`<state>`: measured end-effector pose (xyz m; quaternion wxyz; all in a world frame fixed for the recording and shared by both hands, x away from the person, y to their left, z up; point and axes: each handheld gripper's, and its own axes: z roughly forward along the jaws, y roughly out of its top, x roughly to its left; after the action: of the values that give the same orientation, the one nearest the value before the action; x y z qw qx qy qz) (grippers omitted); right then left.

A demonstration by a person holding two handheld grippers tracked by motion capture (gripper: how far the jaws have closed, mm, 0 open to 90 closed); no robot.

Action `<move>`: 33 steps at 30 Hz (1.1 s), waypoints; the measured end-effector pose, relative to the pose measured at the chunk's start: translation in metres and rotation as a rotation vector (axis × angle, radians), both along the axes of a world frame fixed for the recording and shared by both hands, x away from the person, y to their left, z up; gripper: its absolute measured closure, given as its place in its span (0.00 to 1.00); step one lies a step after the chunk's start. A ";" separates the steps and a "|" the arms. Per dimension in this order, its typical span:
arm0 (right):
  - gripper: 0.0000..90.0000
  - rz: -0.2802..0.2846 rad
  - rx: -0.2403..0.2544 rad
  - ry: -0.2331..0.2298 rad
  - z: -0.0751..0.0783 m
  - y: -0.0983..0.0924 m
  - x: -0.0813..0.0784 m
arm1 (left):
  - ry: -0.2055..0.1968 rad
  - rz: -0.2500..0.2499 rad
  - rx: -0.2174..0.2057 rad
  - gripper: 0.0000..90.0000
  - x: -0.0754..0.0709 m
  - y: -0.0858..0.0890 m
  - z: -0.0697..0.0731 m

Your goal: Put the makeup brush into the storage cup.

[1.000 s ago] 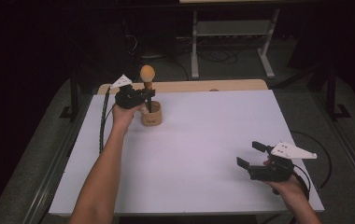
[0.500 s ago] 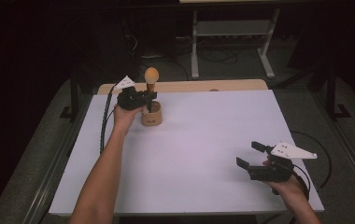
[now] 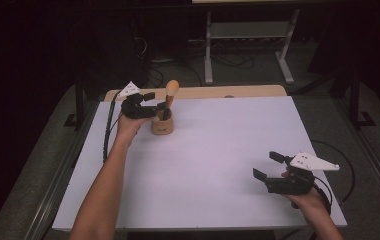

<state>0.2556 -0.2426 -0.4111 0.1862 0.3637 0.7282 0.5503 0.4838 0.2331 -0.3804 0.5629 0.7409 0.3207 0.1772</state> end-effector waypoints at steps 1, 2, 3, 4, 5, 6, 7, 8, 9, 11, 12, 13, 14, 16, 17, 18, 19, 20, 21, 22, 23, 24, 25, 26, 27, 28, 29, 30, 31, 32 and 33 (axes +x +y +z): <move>0.14 -0.002 0.000 0.000 0.000 0.000 0.000 | 0.001 0.000 -0.010 0.23 -0.001 0.001 0.001; 0.14 -0.002 0.001 0.002 0.000 0.000 0.000 | 0.002 -0.003 -0.017 0.21 -0.002 0.002 0.002; 0.14 -0.002 0.000 0.001 0.000 -0.001 0.000 | 0.008 -0.004 -0.019 0.19 -0.004 0.003 0.003; 0.14 -0.003 -0.003 -0.001 0.000 -0.001 0.000 | 0.008 -0.007 -0.023 0.18 -0.005 0.003 0.004; 0.14 -0.002 -0.004 -0.002 0.000 -0.001 0.001 | 0.007 -0.013 -0.016 0.16 -0.006 0.003 0.005; 0.14 -0.003 -0.003 -0.001 -0.001 -0.001 0.001 | 0.008 -0.018 -0.006 0.15 -0.007 0.004 0.006; 0.14 -0.003 -0.005 -0.003 -0.001 -0.002 0.001 | 0.009 -0.019 -0.008 0.15 -0.009 0.004 0.007; 0.14 -0.004 -0.007 -0.002 -0.001 -0.002 0.001 | 0.010 -0.022 -0.008 0.14 -0.010 0.004 0.008; 0.14 -0.005 -0.007 -0.004 -0.001 -0.002 0.001 | 0.008 -0.025 -0.002 0.14 -0.012 0.005 0.009; 0.14 -0.007 -0.007 -0.004 -0.001 -0.002 0.001 | 0.009 -0.028 0.007 0.12 -0.015 0.005 0.010; 0.14 -0.006 -0.006 -0.004 -0.001 -0.002 0.001 | 0.011 -0.029 0.006 0.12 -0.017 0.006 0.012; 0.14 -0.007 -0.006 -0.005 -0.001 -0.002 0.001 | 0.009 -0.032 0.002 0.12 -0.018 0.006 0.013; 0.14 -0.007 -0.006 -0.004 -0.001 -0.002 0.001 | 0.006 -0.032 0.003 0.12 -0.020 0.007 0.015; 0.14 -0.008 -0.007 -0.003 -0.001 -0.001 0.001 | 0.007 -0.029 -0.006 0.12 -0.023 0.008 0.018; 0.14 -0.009 -0.008 -0.003 -0.001 -0.001 0.001 | 0.008 -0.030 0.001 0.12 -0.025 0.009 0.019; 0.14 -0.008 -0.008 -0.002 -0.001 -0.001 0.001 | 0.008 -0.031 -0.007 0.12 -0.027 0.009 0.020; 0.14 -0.008 -0.008 -0.002 -0.001 -0.001 0.001 | 0.008 -0.035 -0.006 0.12 -0.028 0.010 0.021; 0.14 -0.008 -0.008 -0.002 -0.001 -0.001 0.001 | 0.005 -0.040 -0.006 0.12 -0.029 0.011 0.022; 0.14 -0.008 -0.008 -0.002 -0.001 -0.001 0.001 | 0.007 -0.040 -0.005 0.12 -0.031 0.011 0.023; 0.14 -0.008 -0.008 -0.003 -0.001 -0.001 0.001 | 0.006 -0.044 -0.005 0.12 -0.032 0.011 0.023; 0.14 -0.008 -0.008 -0.003 -0.001 -0.001 0.001 | 0.008 -0.046 -0.008 0.12 -0.034 0.012 0.024; 0.14 -0.008 -0.007 -0.004 -0.001 -0.001 0.002 | 0.010 -0.048 -0.009 0.12 -0.035 0.012 0.024; 0.14 -0.009 -0.008 -0.003 -0.001 -0.001 0.002 | 0.012 -0.051 -0.007 0.12 -0.036 0.013 0.025; 0.14 -0.009 -0.008 -0.003 -0.001 -0.001 0.002 | 0.013 -0.050 -0.009 0.12 -0.038 0.013 0.025; 0.15 -0.009 -0.008 -0.003 -0.001 -0.001 0.002 | 0.015 -0.051 -0.008 0.12 -0.039 0.014 0.025; 0.14 -0.009 -0.008 -0.004 -0.001 -0.001 0.002 | 0.017 -0.050 -0.017 0.12 -0.041 0.014 0.026; 0.14 -0.009 -0.008 -0.003 -0.001 -0.001 0.002 | 0.017 -0.054 -0.014 0.12 -0.043 0.014 0.027; 0.14 -0.009 -0.009 -0.003 0.000 -0.001 0.001 | 0.021 -0.059 -0.006 0.12 -0.045 0.014 0.027; 0.14 -0.011 -0.009 -0.004 0.000 -0.001 0.001 | 0.019 -0.062 -0.007 0.12 -0.047 0.014 0.028; 0.14 -0.011 -0.009 -0.004 0.000 -0.002 0.002 | 0.020 -0.064 -0.004 0.12 -0.049 0.014 0.029; 0.14 -0.013 -0.008 -0.001 0.000 -0.002 0.001 | 0.016 -0.069 0.000 0.12 -0.051 0.014 0.030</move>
<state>0.2570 -0.2445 -0.4113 0.1915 0.3674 0.7280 0.5463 0.4326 0.2469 -0.3507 0.5661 0.7529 0.2994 0.1519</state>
